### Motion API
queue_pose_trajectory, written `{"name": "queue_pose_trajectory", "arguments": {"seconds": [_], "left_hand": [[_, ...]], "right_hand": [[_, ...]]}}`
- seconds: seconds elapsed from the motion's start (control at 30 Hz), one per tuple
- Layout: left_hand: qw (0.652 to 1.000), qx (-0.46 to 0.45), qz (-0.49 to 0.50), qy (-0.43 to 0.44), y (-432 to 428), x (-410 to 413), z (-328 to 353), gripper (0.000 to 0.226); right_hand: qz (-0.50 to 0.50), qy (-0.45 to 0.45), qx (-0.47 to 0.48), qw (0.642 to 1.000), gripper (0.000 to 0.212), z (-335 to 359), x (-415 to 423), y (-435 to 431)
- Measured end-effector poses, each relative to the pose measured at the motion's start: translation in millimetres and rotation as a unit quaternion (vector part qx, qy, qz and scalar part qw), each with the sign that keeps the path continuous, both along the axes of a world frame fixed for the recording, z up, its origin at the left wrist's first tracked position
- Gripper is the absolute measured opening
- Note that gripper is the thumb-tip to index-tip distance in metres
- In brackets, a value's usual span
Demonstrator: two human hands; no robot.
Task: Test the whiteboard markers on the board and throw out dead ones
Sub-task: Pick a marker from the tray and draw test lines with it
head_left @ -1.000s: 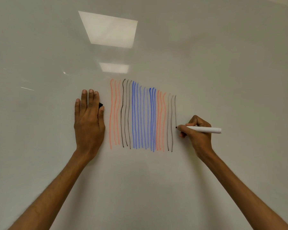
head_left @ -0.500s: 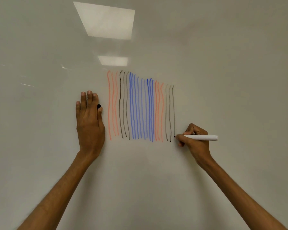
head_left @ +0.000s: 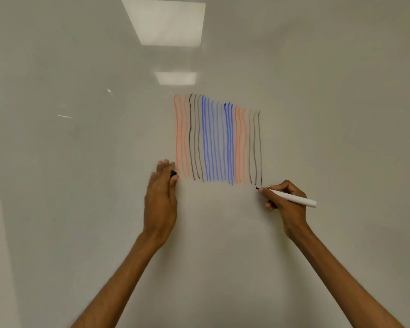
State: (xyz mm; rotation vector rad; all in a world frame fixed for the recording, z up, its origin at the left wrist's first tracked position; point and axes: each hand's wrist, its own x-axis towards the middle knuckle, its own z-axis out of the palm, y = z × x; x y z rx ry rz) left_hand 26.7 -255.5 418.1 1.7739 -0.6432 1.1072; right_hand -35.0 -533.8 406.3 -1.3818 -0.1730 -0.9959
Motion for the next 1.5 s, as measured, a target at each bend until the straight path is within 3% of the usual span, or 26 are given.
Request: {"name": "queue_pose_trajectory", "arguments": {"seconds": [0.2, 0.37, 0.5, 0.63, 0.93, 1.5], "left_hand": [[0.987, 0.009, -0.114, 0.108, -17.7, -37.5, -60.2, 0.024], [0.955, 0.058, -0.204, 0.207, -31.4, -58.4, -110.7, 0.023], [0.935, 0.053, -0.241, 0.257, -46.2, -67.0, -147.1, 0.021], [0.910, 0.106, -0.255, 0.309, -62.7, -69.2, -173.0, 0.024], [0.879, 0.179, -0.275, 0.347, -99.2, -74.7, -218.5, 0.030], [0.883, 0.194, -0.227, 0.362, -155.1, -92.4, -300.1, 0.029]], "right_hand": [[0.025, 0.063, 0.062, 0.996, 0.029, -45.5, -19.8, 43.5], [0.062, 0.124, 0.101, 0.985, 0.033, -83.8, -33.6, 56.6], [0.068, 0.161, 0.110, 0.978, 0.031, -114.5, -42.4, 54.9], [0.055, 0.187, 0.118, 0.974, 0.030, -142.5, -49.1, 47.0], [0.065, 0.239, 0.101, 0.964, 0.030, -195.9, -52.6, 30.1], [0.053, 0.372, 0.222, 0.900, 0.026, -276.2, -54.3, -3.6]]}}
